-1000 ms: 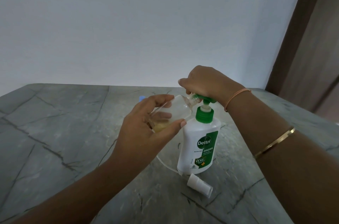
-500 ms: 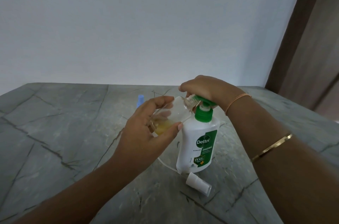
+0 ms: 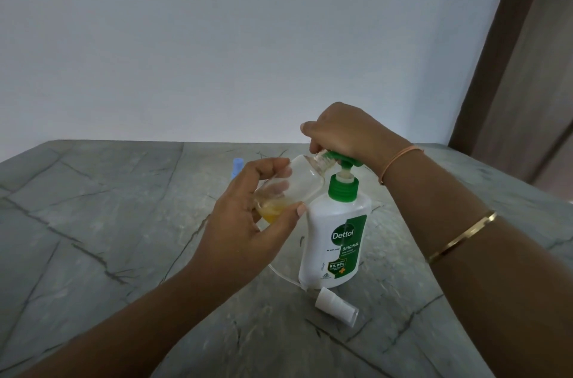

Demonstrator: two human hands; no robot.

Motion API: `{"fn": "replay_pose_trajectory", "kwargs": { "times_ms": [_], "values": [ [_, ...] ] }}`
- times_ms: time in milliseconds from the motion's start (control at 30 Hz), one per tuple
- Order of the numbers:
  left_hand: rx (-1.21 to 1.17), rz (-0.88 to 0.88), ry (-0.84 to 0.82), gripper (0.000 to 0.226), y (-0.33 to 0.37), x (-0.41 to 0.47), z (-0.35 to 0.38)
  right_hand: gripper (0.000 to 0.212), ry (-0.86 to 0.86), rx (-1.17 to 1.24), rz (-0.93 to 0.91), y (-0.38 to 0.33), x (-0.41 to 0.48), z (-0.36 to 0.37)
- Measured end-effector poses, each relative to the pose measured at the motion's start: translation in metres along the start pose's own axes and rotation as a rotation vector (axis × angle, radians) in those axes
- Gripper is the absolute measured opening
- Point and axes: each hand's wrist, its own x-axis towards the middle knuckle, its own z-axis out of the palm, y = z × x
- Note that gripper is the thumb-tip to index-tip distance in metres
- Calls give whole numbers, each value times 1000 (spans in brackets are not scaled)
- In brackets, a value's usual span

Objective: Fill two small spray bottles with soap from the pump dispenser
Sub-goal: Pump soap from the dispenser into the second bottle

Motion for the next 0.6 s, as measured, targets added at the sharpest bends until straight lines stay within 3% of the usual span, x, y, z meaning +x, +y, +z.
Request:
{"fn": "replay_pose_trajectory", "kwargs": {
  "times_ms": [233, 433, 600],
  "values": [
    [-3, 35, -9, 42, -5, -1, 1, 36, -69, 27, 83, 5, -1, 3],
    [5, 50, -6, 43, -7, -1, 2, 13, -141, 38, 108, 4, -3, 3],
    [-3, 66, 2, 42, -6, 0, 1, 33, -101, 7, 67, 4, -2, 2]
  ]
}}
